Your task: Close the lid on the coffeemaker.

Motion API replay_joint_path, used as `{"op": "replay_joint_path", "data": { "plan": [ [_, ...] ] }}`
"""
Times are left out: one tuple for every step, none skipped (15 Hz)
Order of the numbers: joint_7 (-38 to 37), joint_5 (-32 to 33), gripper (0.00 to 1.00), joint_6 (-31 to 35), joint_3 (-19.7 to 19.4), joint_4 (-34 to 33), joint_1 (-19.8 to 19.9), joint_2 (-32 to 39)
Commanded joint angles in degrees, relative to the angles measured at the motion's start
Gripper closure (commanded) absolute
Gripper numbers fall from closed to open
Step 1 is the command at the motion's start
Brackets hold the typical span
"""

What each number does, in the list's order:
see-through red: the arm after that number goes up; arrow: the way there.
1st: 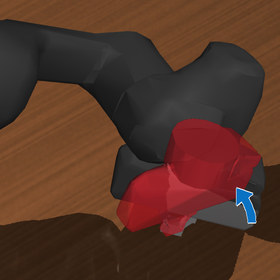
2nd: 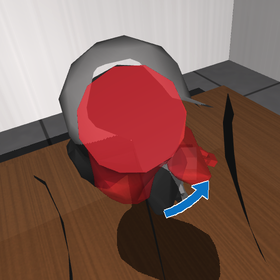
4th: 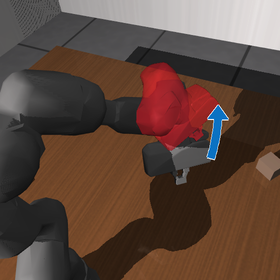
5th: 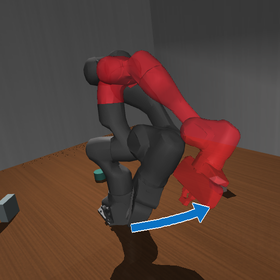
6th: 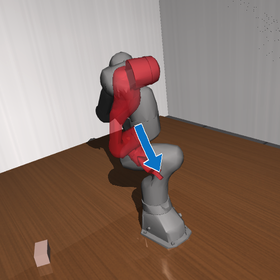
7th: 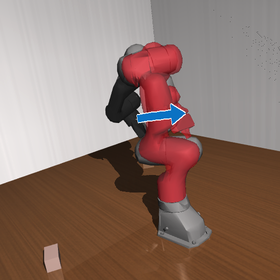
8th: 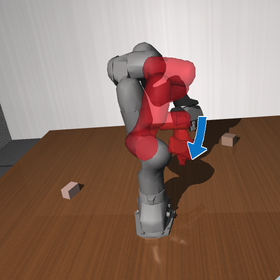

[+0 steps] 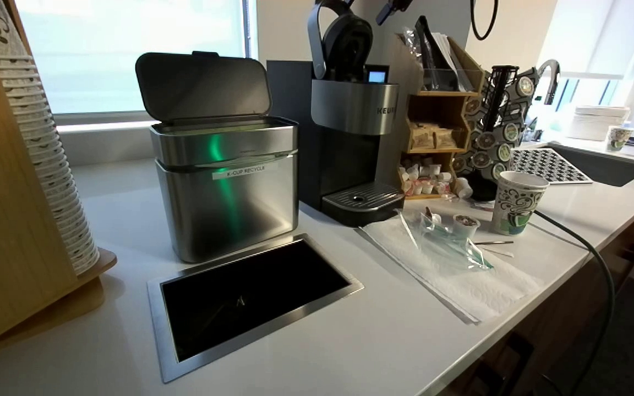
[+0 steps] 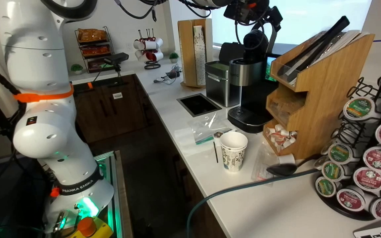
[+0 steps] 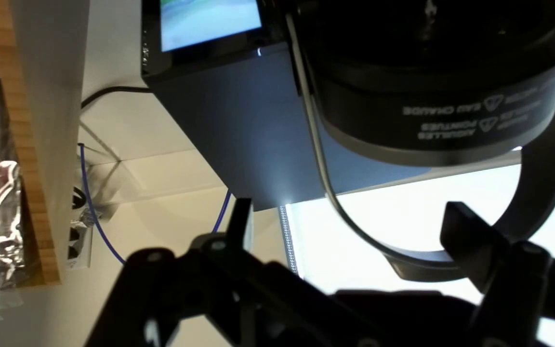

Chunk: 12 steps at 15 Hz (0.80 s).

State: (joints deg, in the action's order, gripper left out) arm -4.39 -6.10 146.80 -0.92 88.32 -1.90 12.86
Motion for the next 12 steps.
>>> {"op": "replay_joint_path", "data": {
  "plan": [
    [-0.9, 1.0, 0.00, 1.2, 1.0, -2.3, -0.2, 2.7],
    [-2.2, 1.9, 0.00, 0.1, 0.7, -2.5, -0.5, 2.9],
    [-2.8, 2.4, 0.00, -0.8, 0.5, -2.7, -0.7, 2.8],
    [-3.6, 3.3, 0.00, -1.6, 0.2, -2.7, -1.0, 2.5],
    [-4.5, 4.6, 0.00, -2.3, -0.2, -2.5, -1.2, 2.0],
    [-5.3, 6.1, 0.00, -3.7, -0.5, -2.2, -1.4, 1.3],
    [-5.6, 6.8, 0.00, -4.8, -0.6, -2.1, -1.3, 0.9],
    [-6.2, 7.6, 0.00, -6.3, -0.6, -2.0, -1.4, 0.3],
    [-6.0, 7.7, 0.00, -8.4, -0.3, -1.9, -1.2, -0.2],
    [-5.7, 7.1, 0.00, -10.7, 0.0, -1.8, -0.9, -0.8],
    [-5.7, 6.7, 0.00, -12.7, 0.2, -1.8, -0.8, -1.1],
    [-5.6, 5.9, 0.00, -14.8, 0.4, -1.6, -0.5, -1.6]
  ]
}}
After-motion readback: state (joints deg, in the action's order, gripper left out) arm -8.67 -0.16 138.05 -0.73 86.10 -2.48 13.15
